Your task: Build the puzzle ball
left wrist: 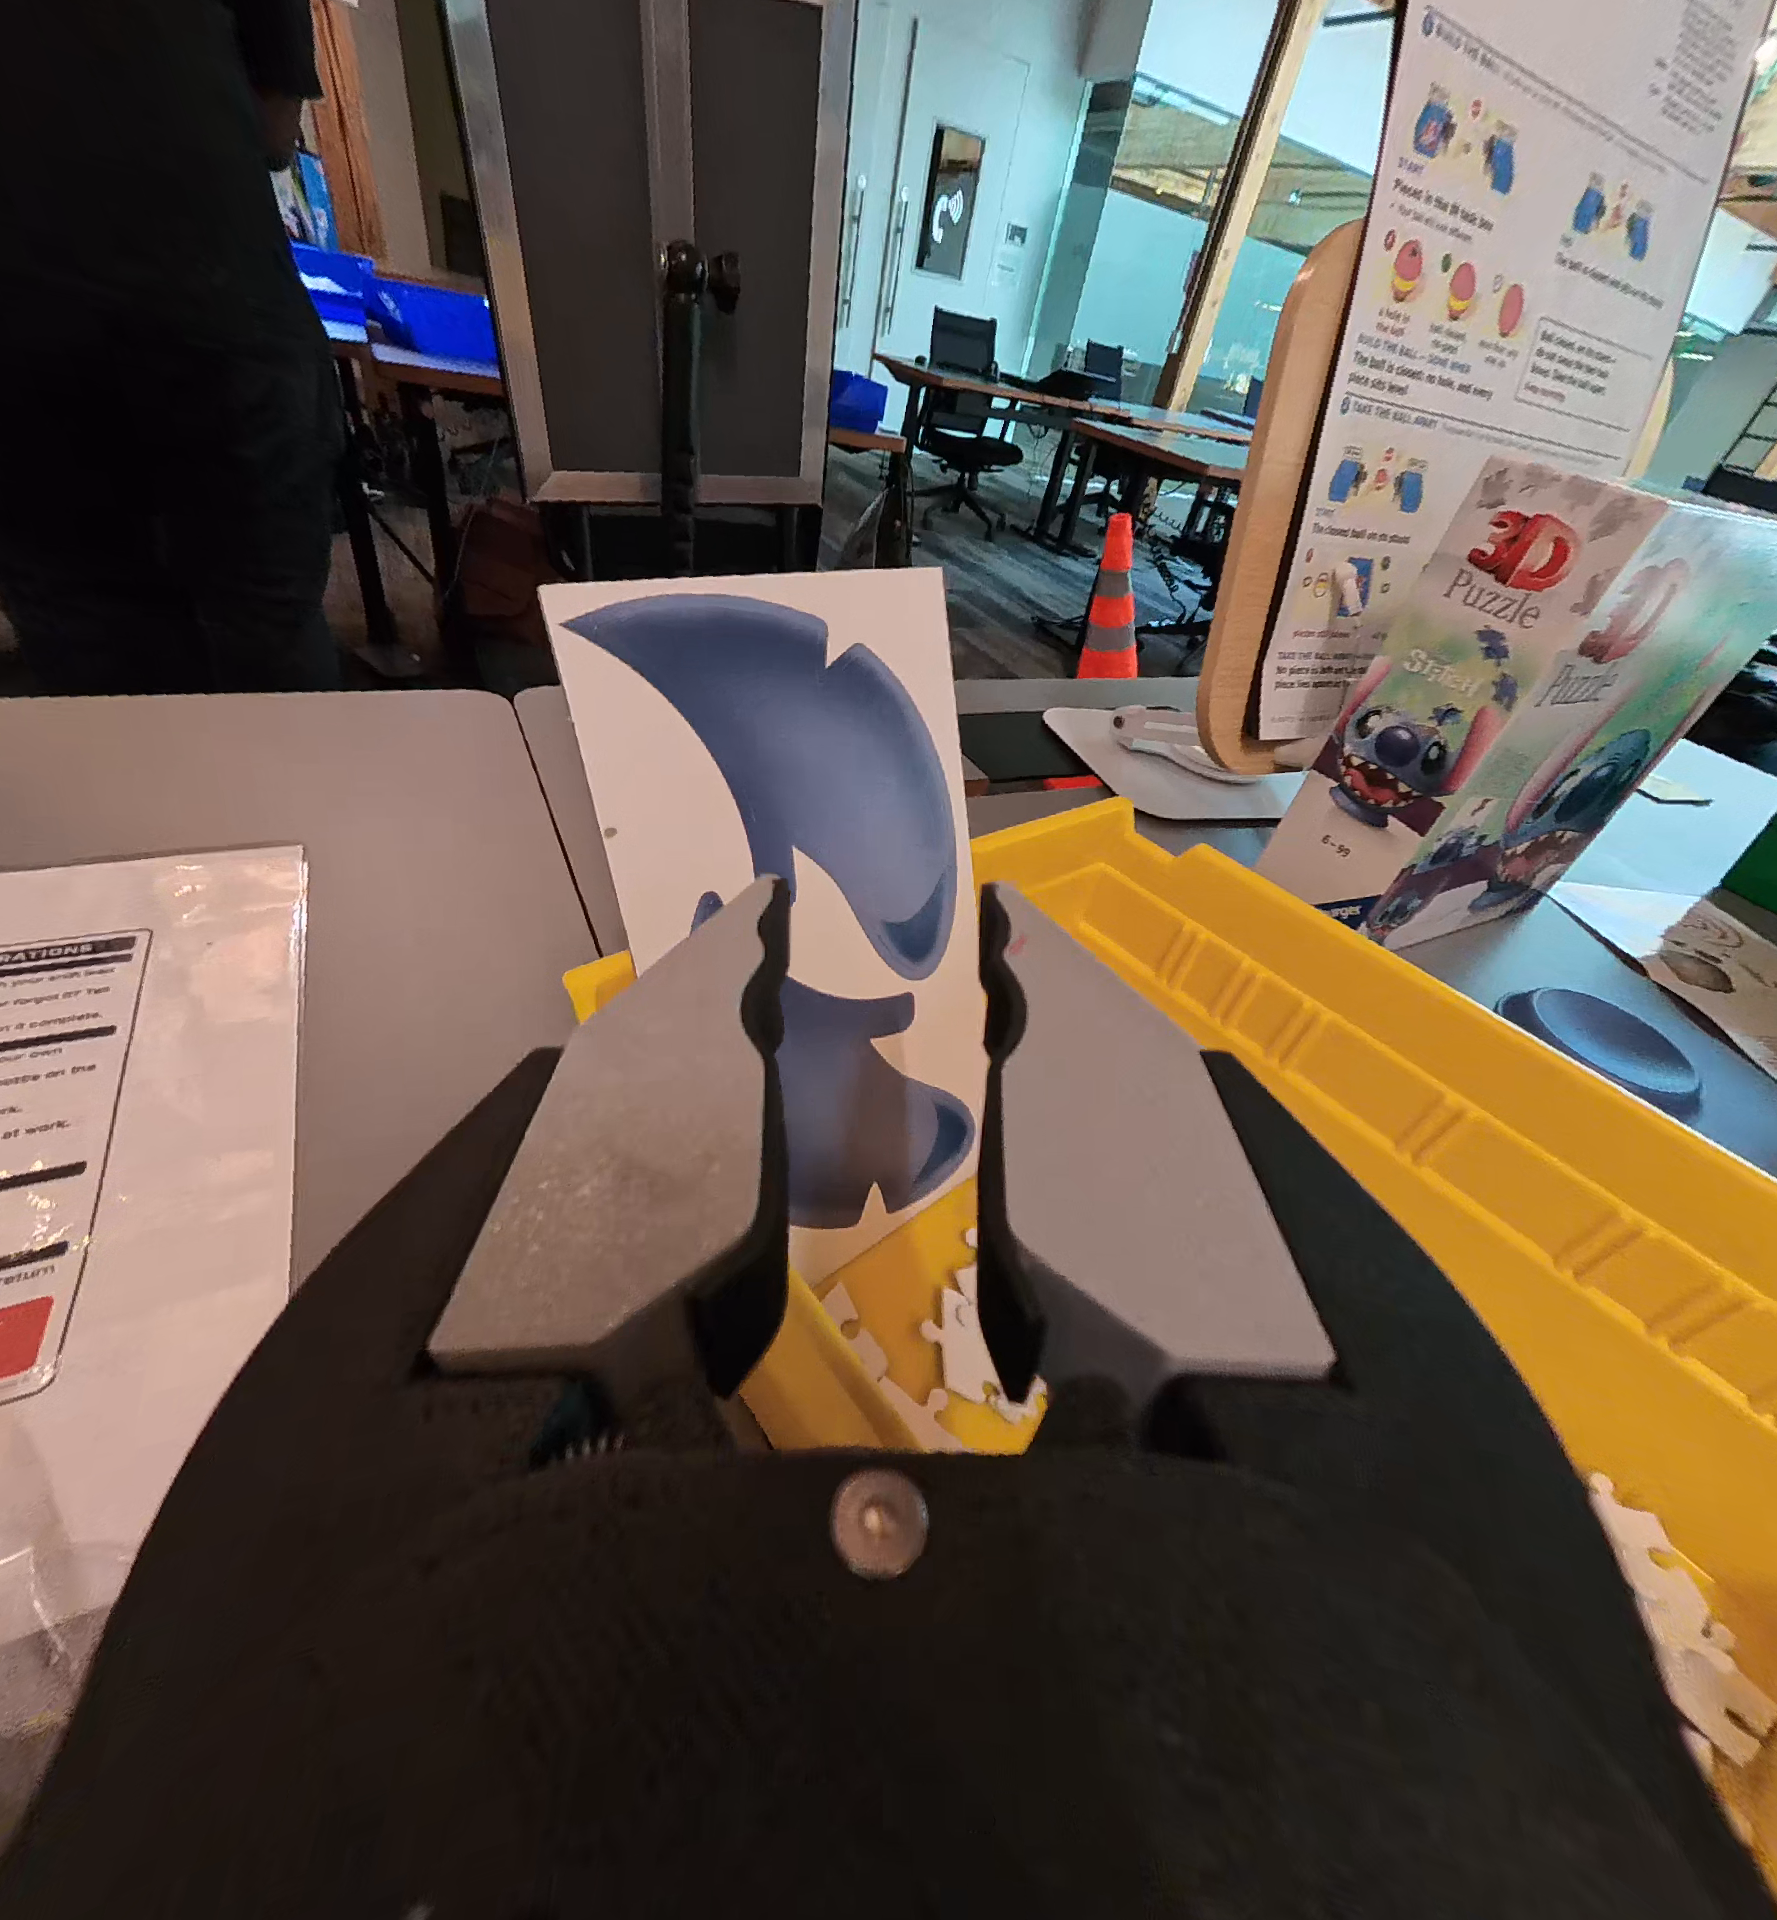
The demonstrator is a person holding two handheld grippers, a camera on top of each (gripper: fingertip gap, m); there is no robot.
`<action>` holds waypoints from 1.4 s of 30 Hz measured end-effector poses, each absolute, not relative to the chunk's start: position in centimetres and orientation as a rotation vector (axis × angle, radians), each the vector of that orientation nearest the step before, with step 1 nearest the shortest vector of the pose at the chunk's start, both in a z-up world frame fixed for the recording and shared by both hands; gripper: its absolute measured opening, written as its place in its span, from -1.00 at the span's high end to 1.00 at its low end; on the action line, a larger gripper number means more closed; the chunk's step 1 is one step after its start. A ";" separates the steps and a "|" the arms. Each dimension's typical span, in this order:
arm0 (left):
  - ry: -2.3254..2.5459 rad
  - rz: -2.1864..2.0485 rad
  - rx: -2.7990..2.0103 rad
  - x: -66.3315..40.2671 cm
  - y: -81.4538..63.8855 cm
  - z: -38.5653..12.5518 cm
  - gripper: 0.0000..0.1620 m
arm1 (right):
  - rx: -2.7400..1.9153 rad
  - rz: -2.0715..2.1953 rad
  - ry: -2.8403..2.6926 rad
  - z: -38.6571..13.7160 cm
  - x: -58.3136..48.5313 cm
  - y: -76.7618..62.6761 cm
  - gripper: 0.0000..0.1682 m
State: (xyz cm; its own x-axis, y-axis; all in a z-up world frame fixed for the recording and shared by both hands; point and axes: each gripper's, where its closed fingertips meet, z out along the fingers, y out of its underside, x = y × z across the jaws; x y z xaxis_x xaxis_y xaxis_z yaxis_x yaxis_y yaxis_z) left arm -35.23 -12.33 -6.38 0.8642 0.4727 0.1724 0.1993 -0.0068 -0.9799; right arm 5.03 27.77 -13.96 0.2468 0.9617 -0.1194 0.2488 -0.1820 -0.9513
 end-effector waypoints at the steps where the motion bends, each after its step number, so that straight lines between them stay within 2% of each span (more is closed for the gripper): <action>1: -0.540 0.229 -1.588 -35.2 -12.3 -6.4 0.57 | -1.622 1.000 -1.148 -13.9 5.0 27.8 0.35; 42: -0.540 0.220 -1.607 -34.9 -11.7 -6.8 0.53 | -1.628 0.980 -1.193 -14.4 4.7 27.5 0.37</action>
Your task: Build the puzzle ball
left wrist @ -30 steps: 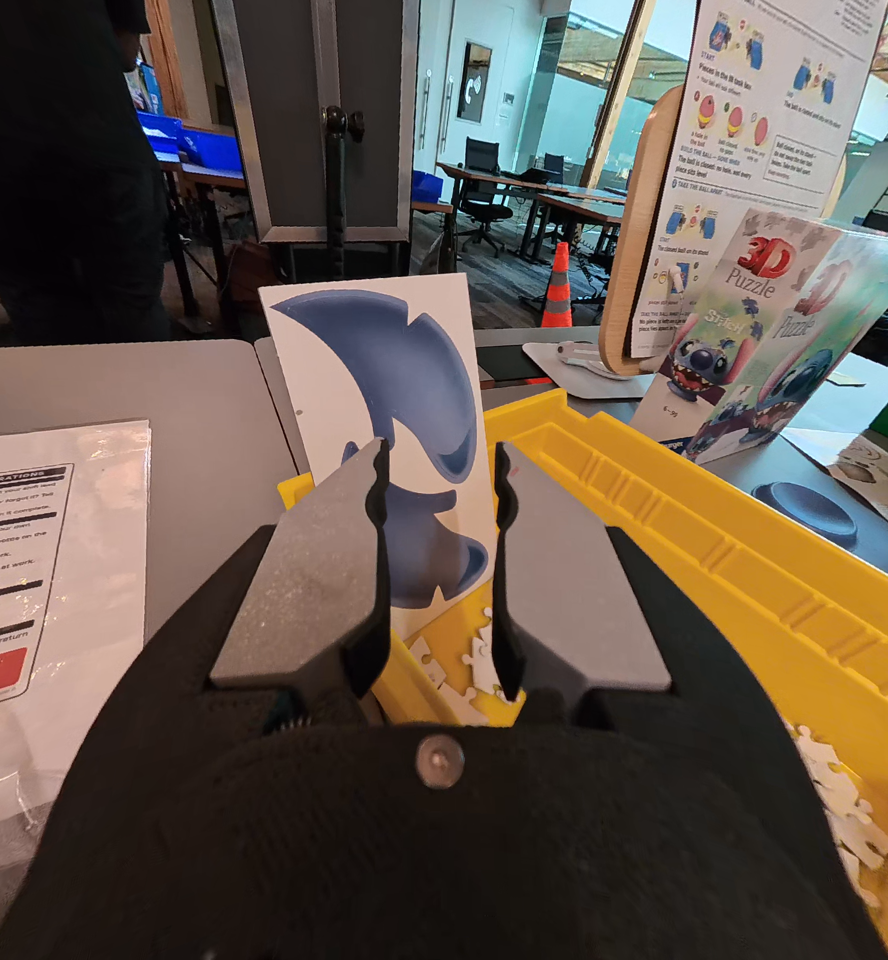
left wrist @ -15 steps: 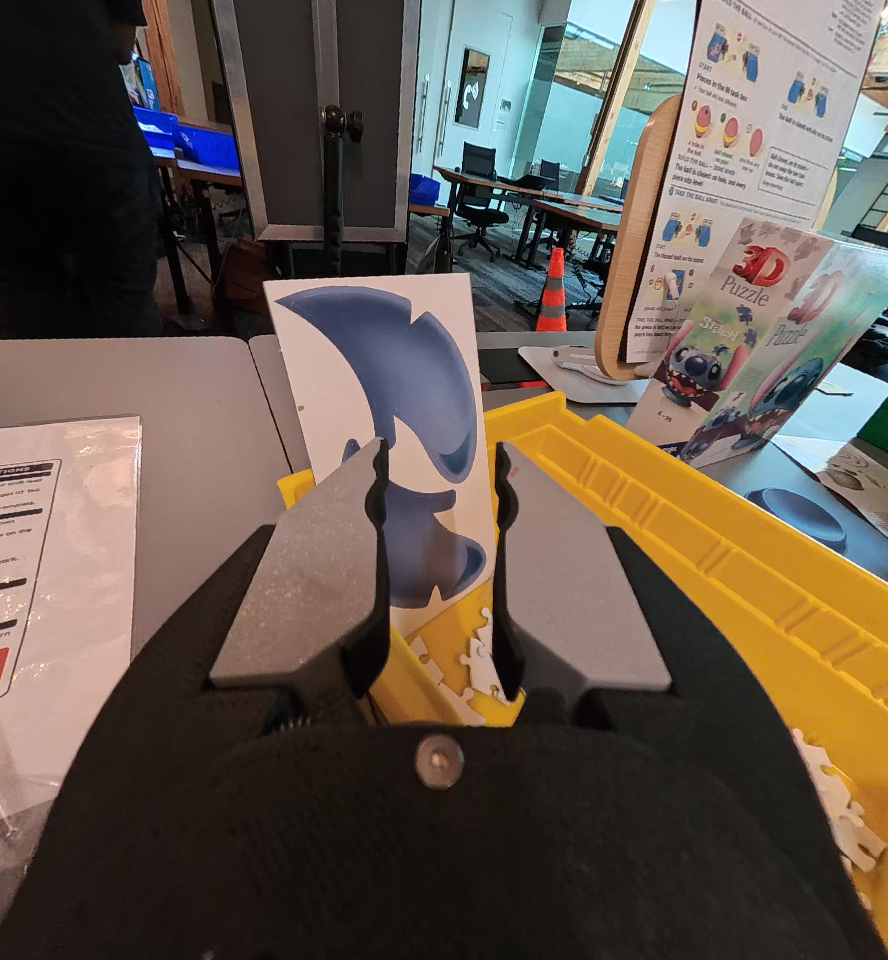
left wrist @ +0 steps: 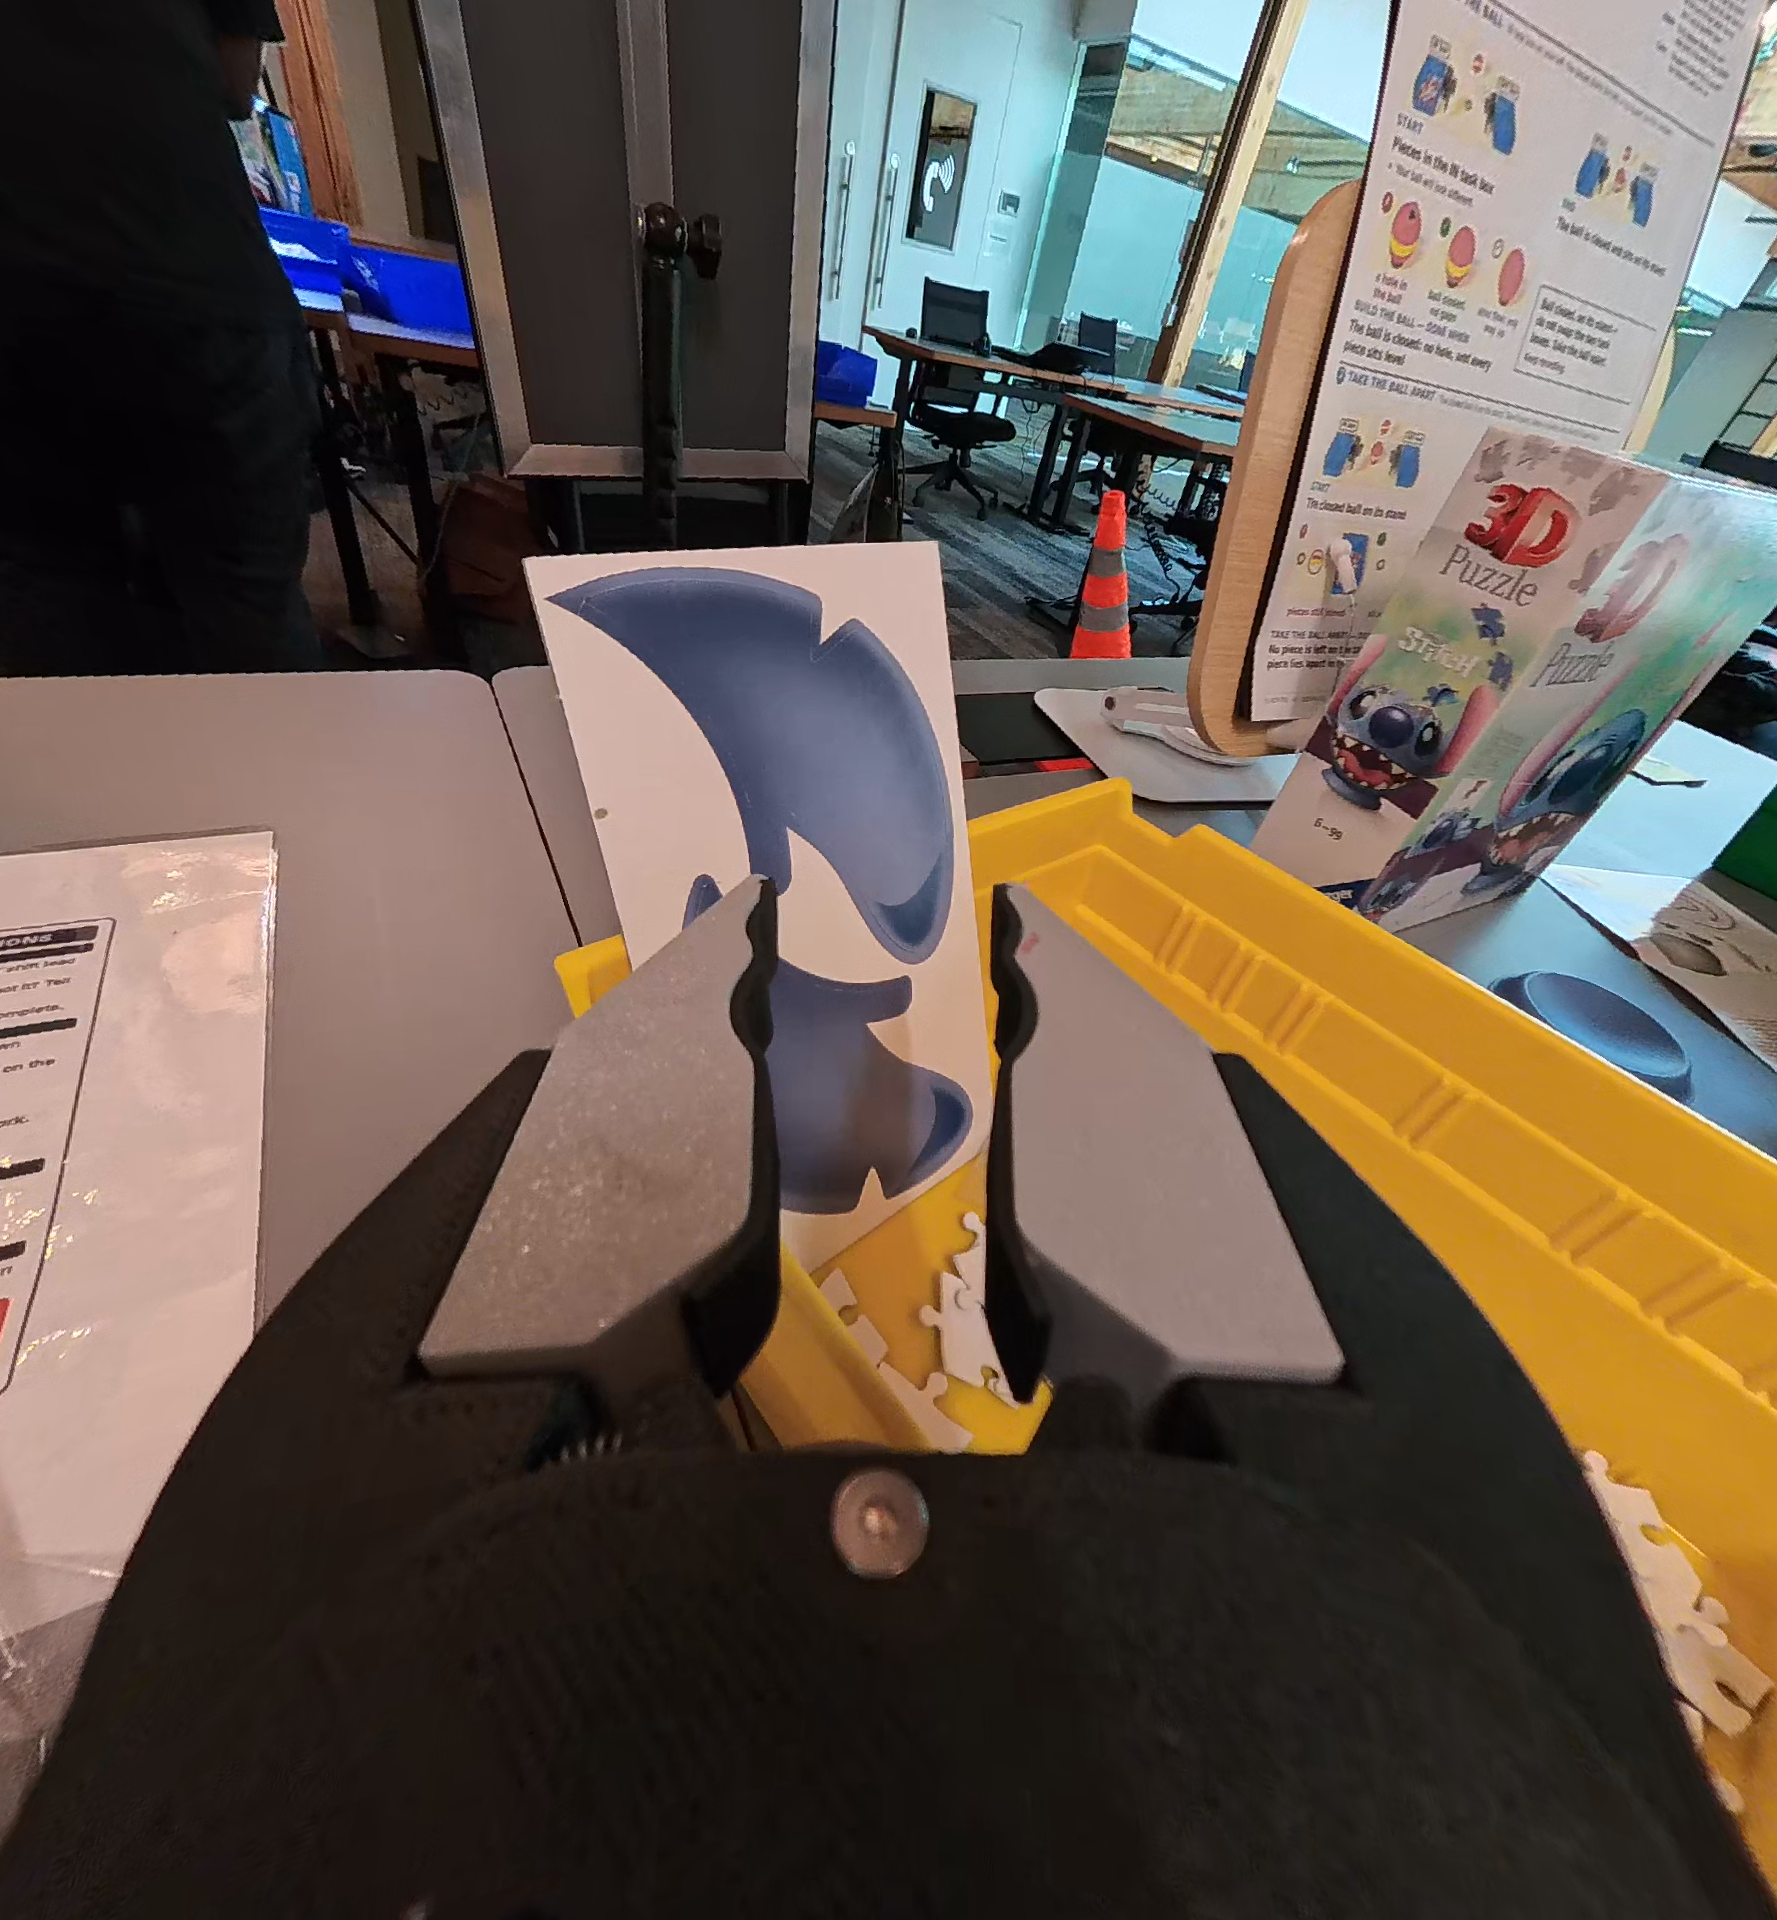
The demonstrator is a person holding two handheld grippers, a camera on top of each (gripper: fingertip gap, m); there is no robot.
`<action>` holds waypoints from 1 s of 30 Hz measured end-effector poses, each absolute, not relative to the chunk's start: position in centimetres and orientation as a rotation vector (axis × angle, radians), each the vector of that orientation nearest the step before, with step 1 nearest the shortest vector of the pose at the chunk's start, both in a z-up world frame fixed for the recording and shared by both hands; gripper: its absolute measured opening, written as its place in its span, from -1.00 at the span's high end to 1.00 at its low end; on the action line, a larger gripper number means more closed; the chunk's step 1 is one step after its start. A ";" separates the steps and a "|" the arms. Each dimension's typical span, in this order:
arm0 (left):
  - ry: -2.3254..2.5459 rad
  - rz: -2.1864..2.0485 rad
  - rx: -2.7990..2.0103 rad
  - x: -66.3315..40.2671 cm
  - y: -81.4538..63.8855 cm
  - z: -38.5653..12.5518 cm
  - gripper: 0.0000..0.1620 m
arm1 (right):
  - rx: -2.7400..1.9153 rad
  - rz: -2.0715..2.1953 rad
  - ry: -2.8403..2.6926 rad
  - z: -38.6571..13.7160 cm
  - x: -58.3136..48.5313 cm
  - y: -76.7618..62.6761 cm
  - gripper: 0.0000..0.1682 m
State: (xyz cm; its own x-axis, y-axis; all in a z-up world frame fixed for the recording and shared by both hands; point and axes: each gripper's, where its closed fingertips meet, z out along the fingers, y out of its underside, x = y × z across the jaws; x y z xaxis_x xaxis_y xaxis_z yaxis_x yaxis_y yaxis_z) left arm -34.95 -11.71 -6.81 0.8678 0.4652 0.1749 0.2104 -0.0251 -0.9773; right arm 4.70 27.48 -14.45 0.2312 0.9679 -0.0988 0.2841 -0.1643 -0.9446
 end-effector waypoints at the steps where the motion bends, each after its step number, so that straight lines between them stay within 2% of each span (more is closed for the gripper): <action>1: -0.540 0.220 -1.607 -34.9 -11.7 -6.8 0.53 | -1.628 0.980 -1.193 -14.5 4.7 27.5 0.37; 20: -0.569 0.256 -1.730 -33.9 -13.1 -6.4 0.51 | -1.549 0.928 -1.168 -13.5 4.6 27.1 0.42; 25: -0.419 0.162 -1.792 -31.2 -12.8 -5.2 0.51 | -1.562 0.924 -1.143 -13.4 4.7 27.5 0.43; 30: -0.102 -0.024 -2.043 -24.4 -10.8 -5.4 0.40 | -1.558 0.911 -1.134 -13.3 4.8 27.5 0.43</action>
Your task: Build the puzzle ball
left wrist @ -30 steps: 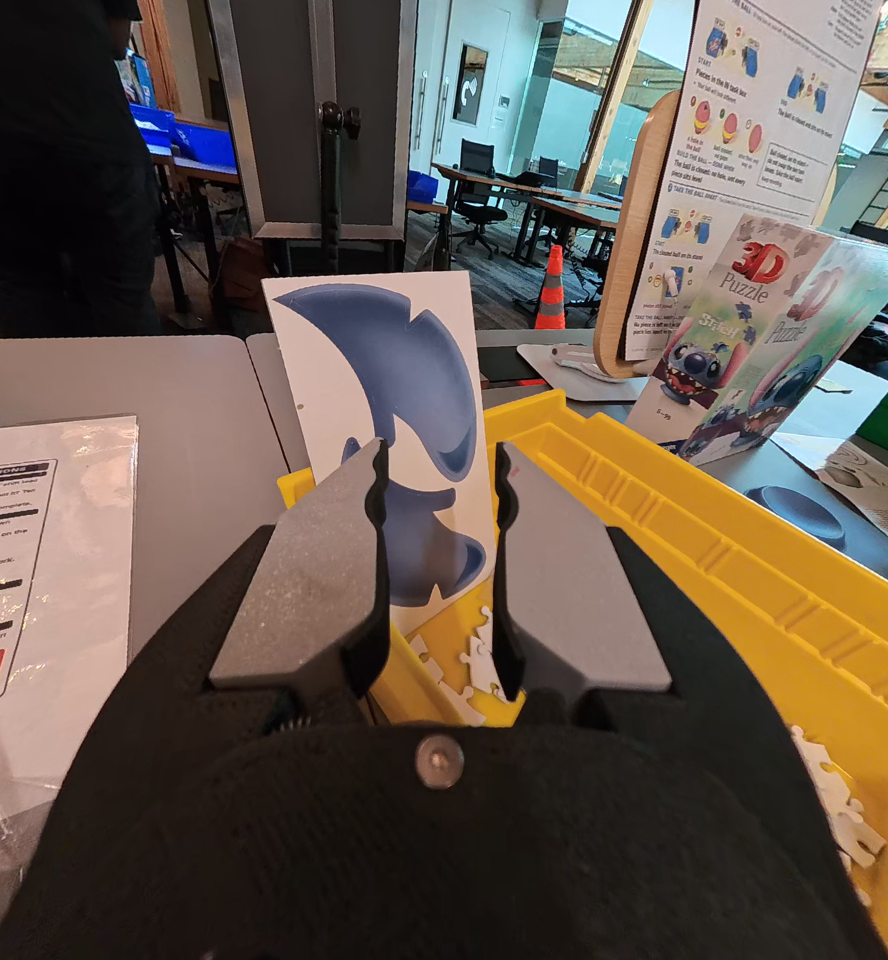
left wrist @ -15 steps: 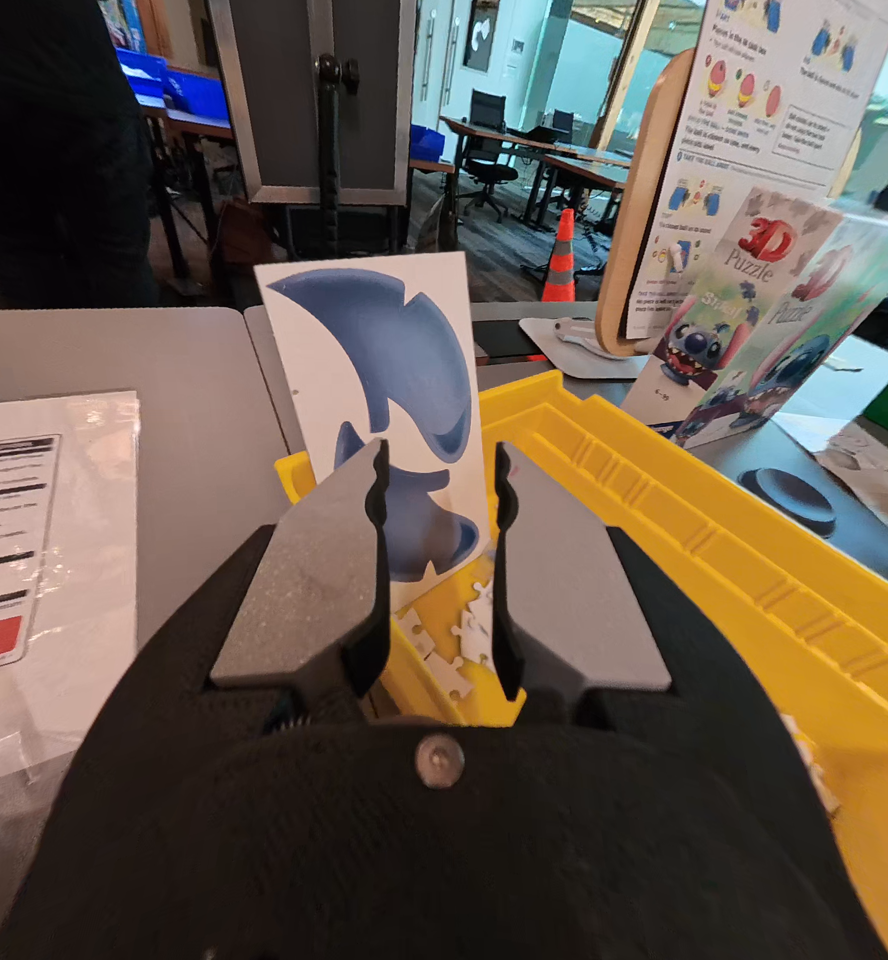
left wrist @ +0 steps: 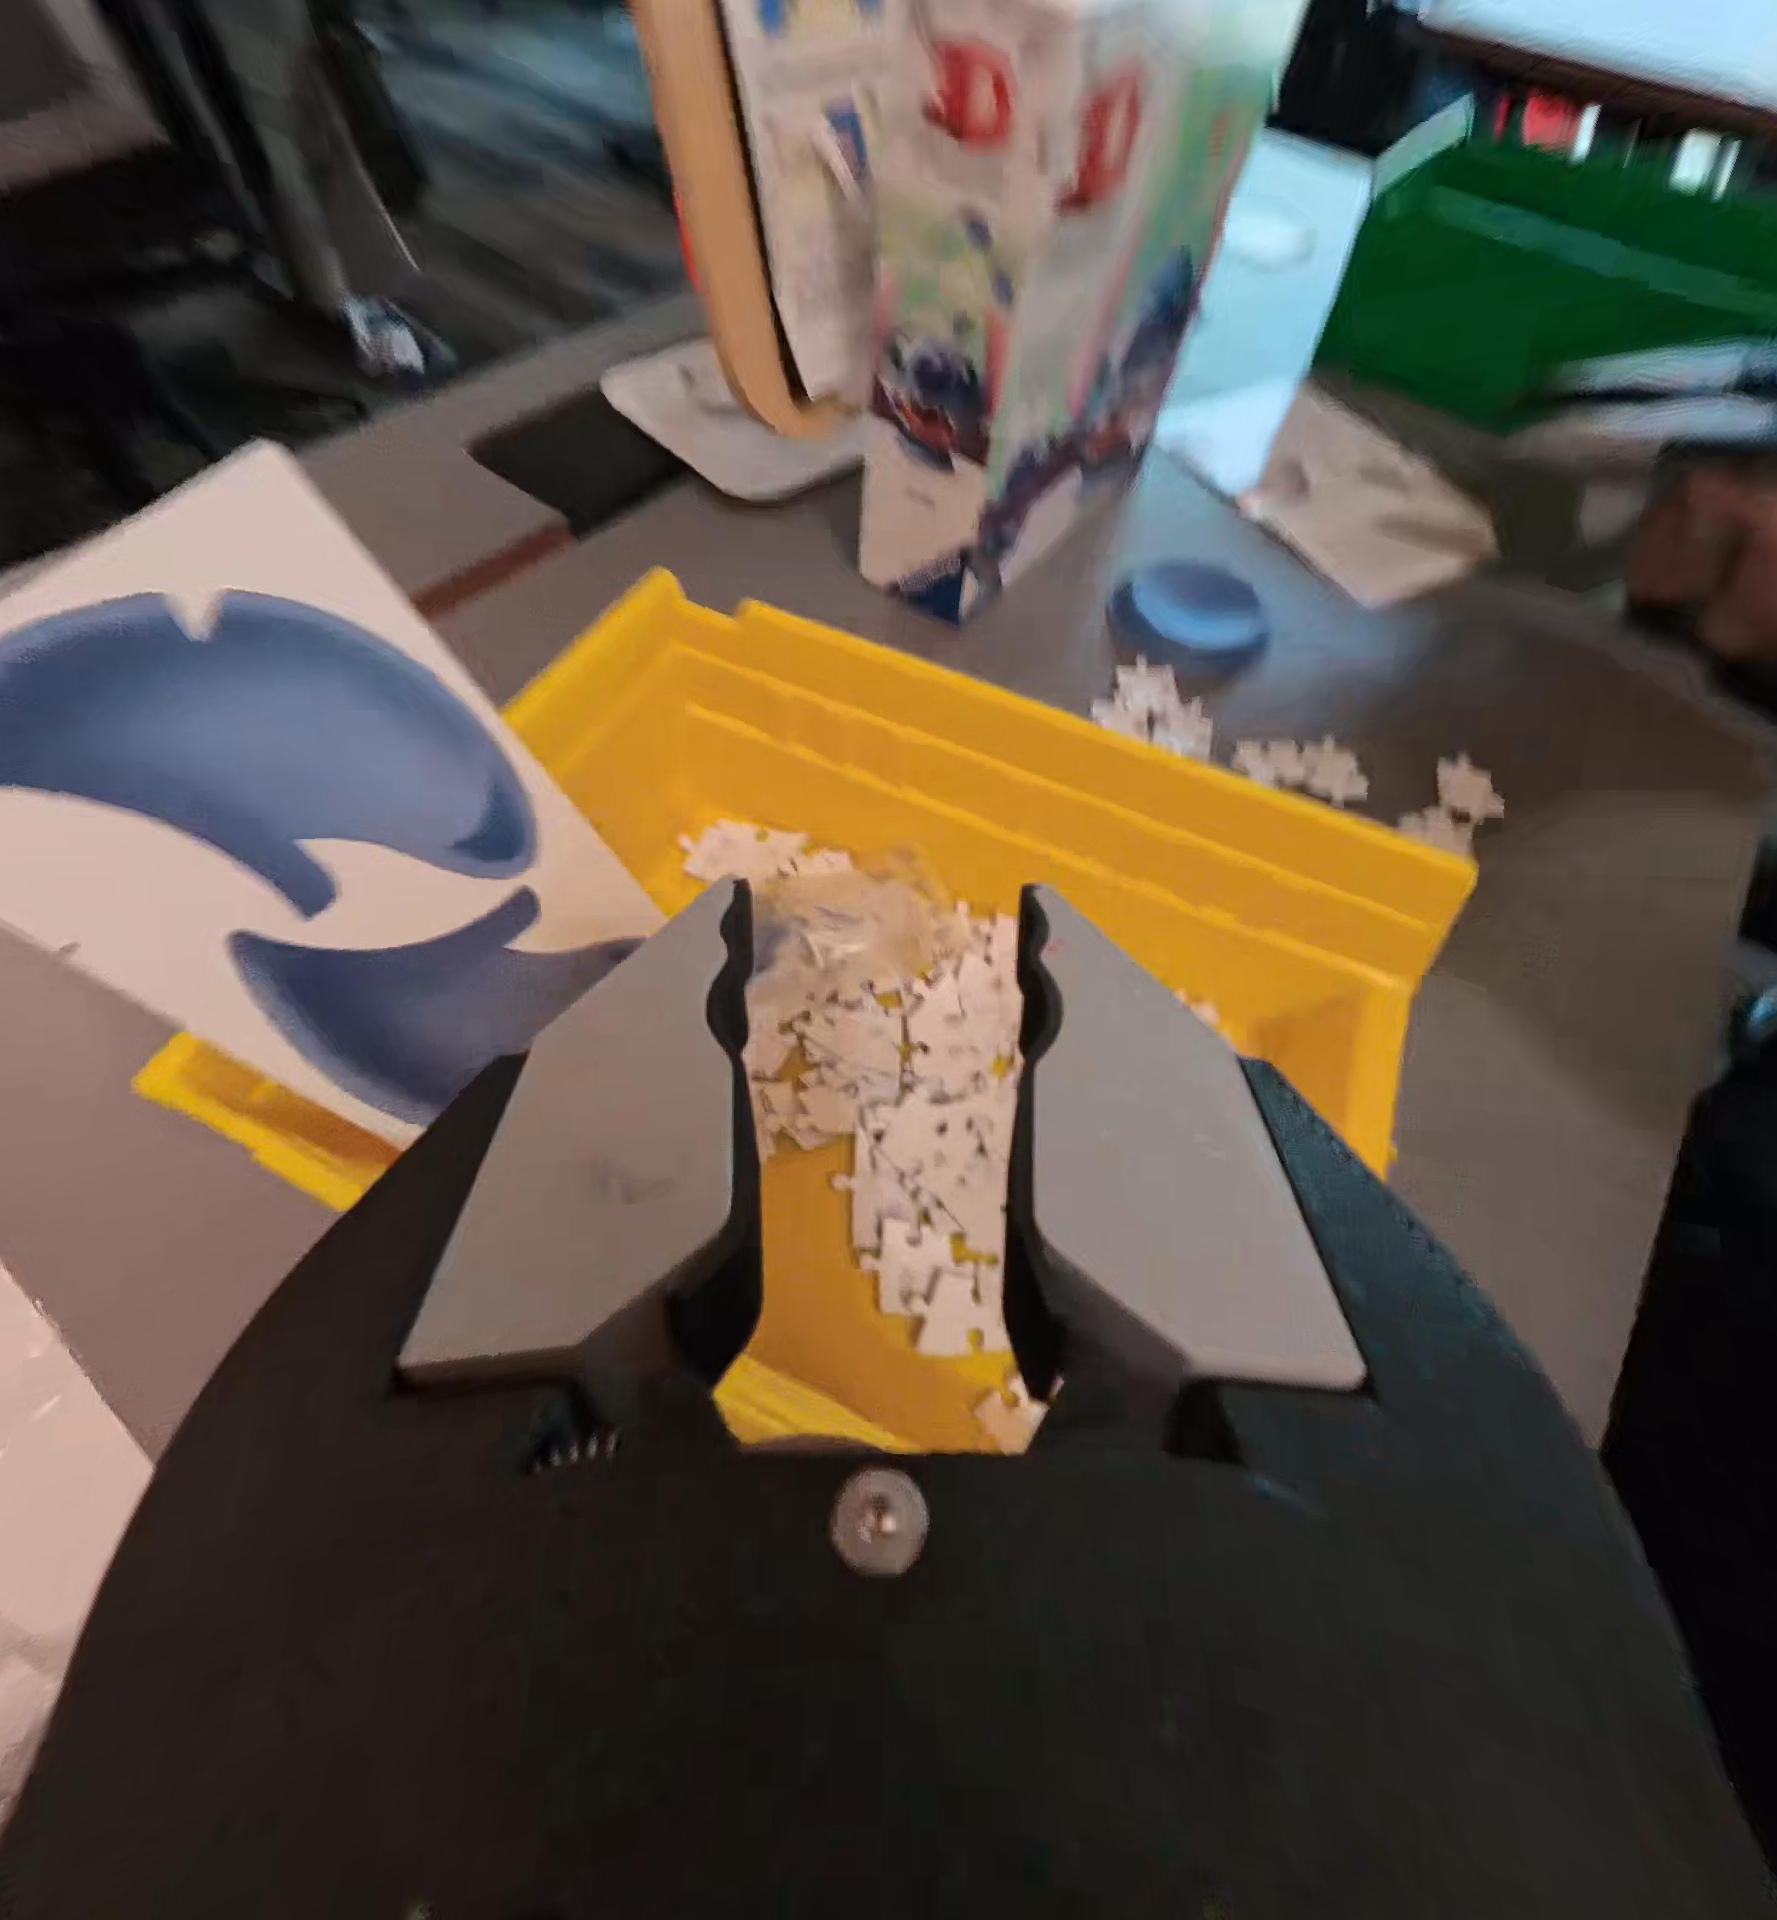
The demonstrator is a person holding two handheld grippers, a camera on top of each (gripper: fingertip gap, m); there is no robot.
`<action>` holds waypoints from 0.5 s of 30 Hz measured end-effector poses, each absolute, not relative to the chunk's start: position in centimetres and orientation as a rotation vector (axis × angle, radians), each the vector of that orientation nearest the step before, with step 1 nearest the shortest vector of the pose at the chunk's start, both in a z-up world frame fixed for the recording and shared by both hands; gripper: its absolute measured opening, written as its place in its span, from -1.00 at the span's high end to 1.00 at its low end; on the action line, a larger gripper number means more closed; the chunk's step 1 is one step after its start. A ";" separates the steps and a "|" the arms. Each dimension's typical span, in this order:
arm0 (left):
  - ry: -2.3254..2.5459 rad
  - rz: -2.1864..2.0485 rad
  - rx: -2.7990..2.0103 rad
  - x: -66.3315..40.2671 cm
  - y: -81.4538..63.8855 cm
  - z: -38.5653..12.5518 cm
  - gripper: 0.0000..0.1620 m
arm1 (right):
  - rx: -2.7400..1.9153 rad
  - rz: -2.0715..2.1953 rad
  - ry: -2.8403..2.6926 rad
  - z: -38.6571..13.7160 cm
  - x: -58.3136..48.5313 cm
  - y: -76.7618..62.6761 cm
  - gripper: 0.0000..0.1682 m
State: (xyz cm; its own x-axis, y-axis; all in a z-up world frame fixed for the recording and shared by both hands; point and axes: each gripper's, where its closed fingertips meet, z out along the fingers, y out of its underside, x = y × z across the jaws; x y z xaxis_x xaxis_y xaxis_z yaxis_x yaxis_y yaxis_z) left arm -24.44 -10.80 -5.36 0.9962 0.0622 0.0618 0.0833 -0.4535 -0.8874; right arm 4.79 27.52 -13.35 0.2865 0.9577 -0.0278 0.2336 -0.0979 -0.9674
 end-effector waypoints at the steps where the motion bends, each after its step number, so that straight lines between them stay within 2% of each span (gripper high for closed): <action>1: -0.045 0.003 -2.126 -23.9 -10.3 -6.4 0.36 | -1.554 0.907 -1.136 -13.3 4.8 27.5 0.43; 4: 0.112 0.104 -2.330 -23.4 -8.7 -9.7 0.18 | -1.537 0.894 -1.149 -13.3 4.7 27.1 0.43; 11: 0.345 0.348 -2.741 -25.0 -7.0 -17.3 0.12 | -1.506 0.876 -1.157 -13.0 4.6 26.7 0.44; 14: 0.438 0.427 -2.824 -25.7 -6.5 -19.1 0.33 | -1.512 0.892 -1.144 -12.9 4.7 26.9 0.44; 15: 0.448 0.458 -2.833 -26.1 -6.3 -19.4 0.48 | -1.514 0.900 -1.139 -12.9 4.7 26.9 0.44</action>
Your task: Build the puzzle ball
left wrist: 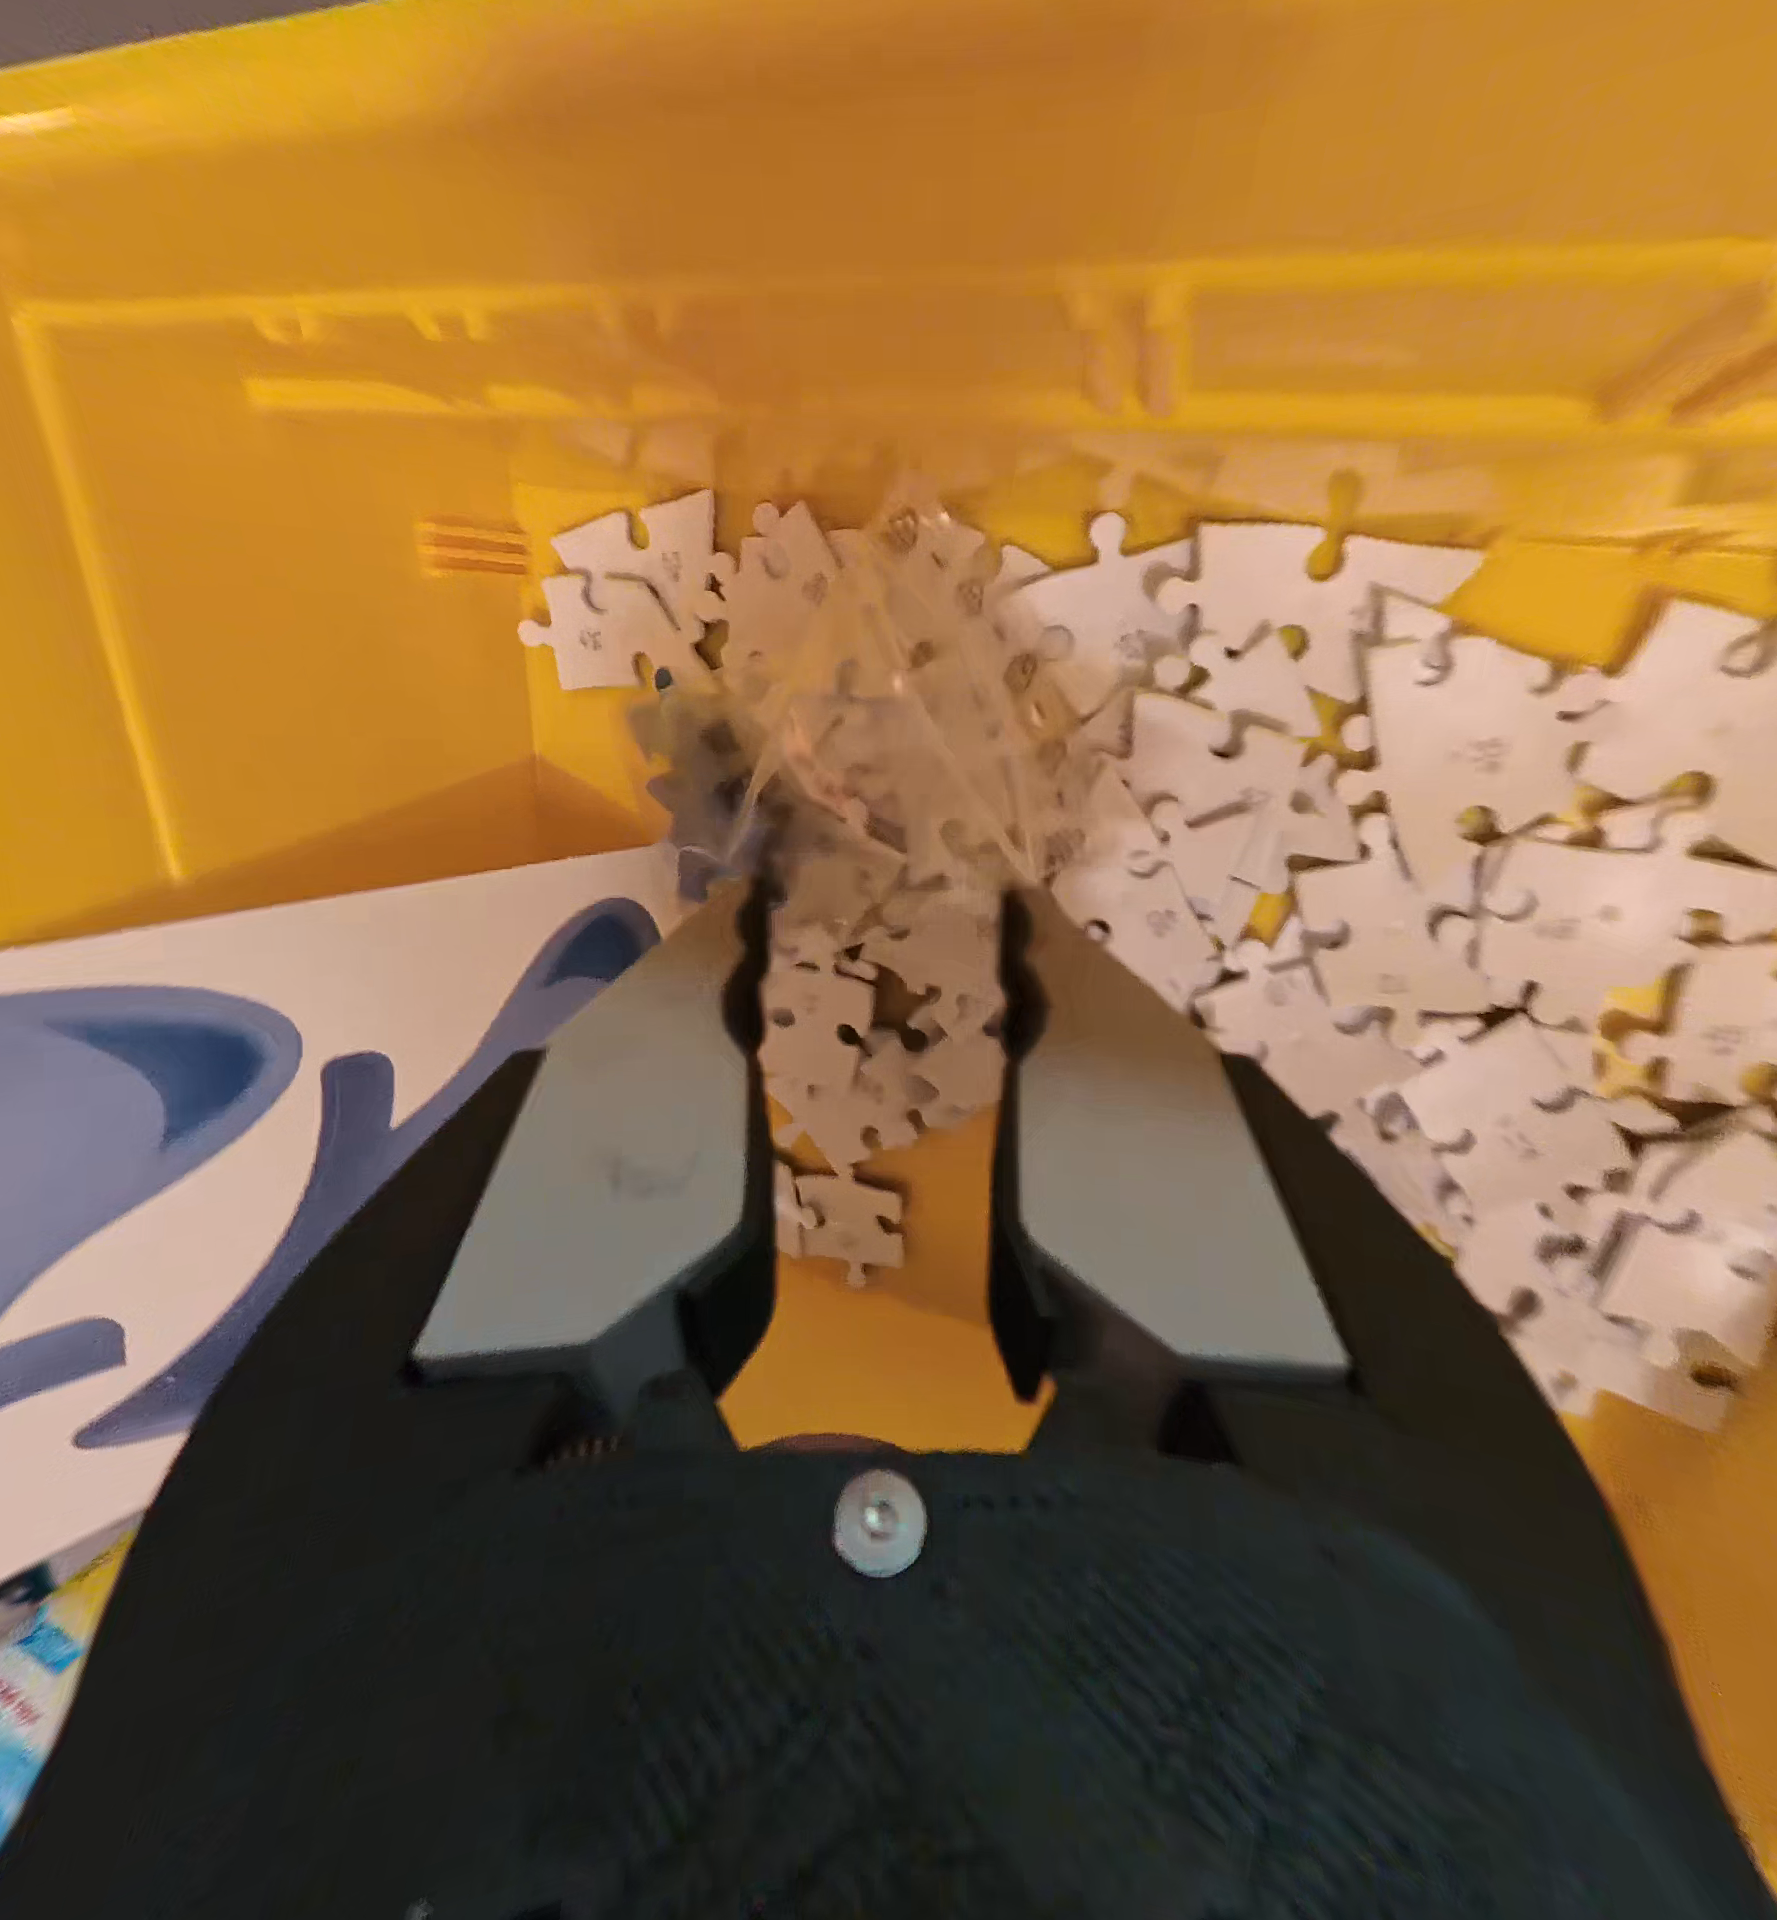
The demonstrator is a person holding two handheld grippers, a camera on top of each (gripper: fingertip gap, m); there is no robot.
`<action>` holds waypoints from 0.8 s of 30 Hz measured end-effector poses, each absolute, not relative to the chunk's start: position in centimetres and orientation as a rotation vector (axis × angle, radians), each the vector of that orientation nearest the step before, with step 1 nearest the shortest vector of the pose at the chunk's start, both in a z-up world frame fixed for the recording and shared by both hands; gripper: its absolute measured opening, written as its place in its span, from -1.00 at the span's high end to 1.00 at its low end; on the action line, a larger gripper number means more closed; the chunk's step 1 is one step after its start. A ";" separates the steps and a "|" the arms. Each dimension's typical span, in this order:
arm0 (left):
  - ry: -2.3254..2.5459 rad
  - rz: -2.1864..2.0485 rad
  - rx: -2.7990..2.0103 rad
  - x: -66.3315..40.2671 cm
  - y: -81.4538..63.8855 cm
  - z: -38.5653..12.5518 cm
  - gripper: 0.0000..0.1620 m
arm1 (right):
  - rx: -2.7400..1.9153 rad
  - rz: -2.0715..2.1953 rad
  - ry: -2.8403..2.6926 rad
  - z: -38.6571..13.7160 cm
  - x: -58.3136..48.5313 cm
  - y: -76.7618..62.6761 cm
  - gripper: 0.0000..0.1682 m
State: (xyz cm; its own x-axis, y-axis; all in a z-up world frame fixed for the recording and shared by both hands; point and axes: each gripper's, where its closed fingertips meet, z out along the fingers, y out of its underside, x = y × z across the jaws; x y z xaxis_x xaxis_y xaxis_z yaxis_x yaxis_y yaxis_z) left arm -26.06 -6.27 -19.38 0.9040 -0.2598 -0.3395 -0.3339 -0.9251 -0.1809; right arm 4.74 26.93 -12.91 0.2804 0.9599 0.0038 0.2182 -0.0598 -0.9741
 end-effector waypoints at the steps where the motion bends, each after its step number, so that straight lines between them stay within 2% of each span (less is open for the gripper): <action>1: 0.455 0.489 -2.839 -26.5 -6.1 -19.5 0.75 | -1.517 0.908 -1.134 -12.9 4.8 27.0 0.44; 2: 0.454 0.523 -2.830 -27.1 -5.8 -19.2 1.00 | -1.519 0.915 -1.131 -12.9 4.8 27.0 0.45; 5: 0.351 0.435 -2.735 -27.6 -4.9 -16.8 1.00 | -1.524 0.931 -1.123 -12.8 4.9 27.1 0.45; 13: 0.055 -0.132 -2.293 -27.4 -3.4 -5.4 1.00 | -1.516 0.894 -1.131 -12.7 4.5 27.4 0.45; 17: 0.117 -0.409 -2.073 -24.7 -3.6 -0.2 1.00 | -1.387 1.073 -1.200 -8.6 1.6 22.7 0.37; 24: 0.208 -0.538 -1.960 -22.3 -4.3 1.7 1.00 | -1.133 1.276 -1.553 -3.4 -9.0 10.3 0.35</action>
State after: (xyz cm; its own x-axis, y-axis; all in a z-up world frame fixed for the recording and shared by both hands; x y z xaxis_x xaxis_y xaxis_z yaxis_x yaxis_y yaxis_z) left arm -22.28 -4.26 1.72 0.8841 -0.3764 0.2768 0.0925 -0.4396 -0.8934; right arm -9.01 10.30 -3.41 -0.2683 0.9623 0.0445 0.1427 0.0854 -0.9861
